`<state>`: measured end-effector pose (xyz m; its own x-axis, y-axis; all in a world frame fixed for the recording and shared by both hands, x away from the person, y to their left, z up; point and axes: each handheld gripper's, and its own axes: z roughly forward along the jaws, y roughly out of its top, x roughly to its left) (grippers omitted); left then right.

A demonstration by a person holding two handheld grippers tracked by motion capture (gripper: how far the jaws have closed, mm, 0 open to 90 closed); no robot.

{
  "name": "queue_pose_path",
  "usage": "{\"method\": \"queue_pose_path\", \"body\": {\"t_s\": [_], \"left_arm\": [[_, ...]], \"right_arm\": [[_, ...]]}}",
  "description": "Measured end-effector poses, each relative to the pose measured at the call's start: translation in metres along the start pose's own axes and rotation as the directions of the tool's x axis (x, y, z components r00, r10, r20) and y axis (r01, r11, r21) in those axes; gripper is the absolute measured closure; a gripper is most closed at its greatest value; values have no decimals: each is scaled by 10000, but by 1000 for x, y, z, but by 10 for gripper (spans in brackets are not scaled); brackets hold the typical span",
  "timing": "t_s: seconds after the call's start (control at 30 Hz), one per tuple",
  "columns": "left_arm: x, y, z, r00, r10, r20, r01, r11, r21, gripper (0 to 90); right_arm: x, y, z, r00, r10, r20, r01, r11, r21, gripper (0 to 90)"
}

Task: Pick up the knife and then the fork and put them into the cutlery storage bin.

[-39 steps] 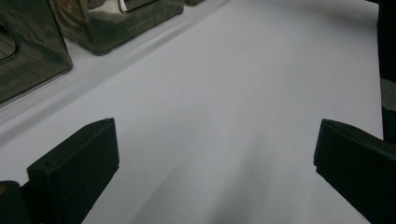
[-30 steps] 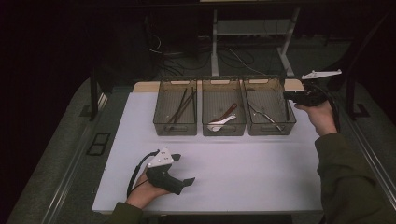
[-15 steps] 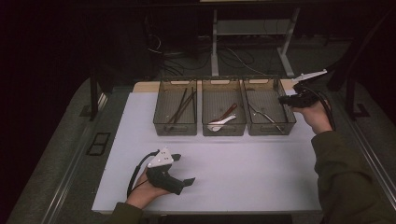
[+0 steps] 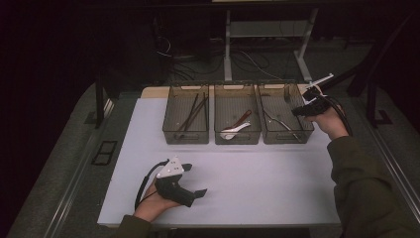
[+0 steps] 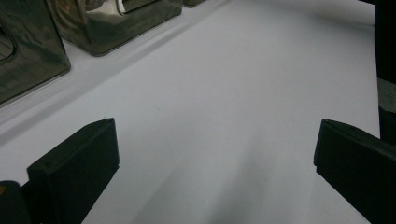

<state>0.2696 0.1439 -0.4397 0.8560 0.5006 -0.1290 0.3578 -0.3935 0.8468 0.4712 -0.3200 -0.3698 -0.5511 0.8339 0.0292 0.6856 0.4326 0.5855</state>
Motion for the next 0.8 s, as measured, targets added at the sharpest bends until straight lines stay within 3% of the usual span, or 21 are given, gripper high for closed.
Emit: {"method": "queue_pose_path", "body": {"t_s": [0.37,0.8], "left_arm": [[0,0,0,10000,7,34,-8,10000,30,0],[0,-1,0,10000,-35,80,35,10000,10,0]], "right_arm": [[0,2,16,9999,-44,-137,54,9969,781,844],[8,10,40,9996,-258,-82,269,9802,1963,798]]}}
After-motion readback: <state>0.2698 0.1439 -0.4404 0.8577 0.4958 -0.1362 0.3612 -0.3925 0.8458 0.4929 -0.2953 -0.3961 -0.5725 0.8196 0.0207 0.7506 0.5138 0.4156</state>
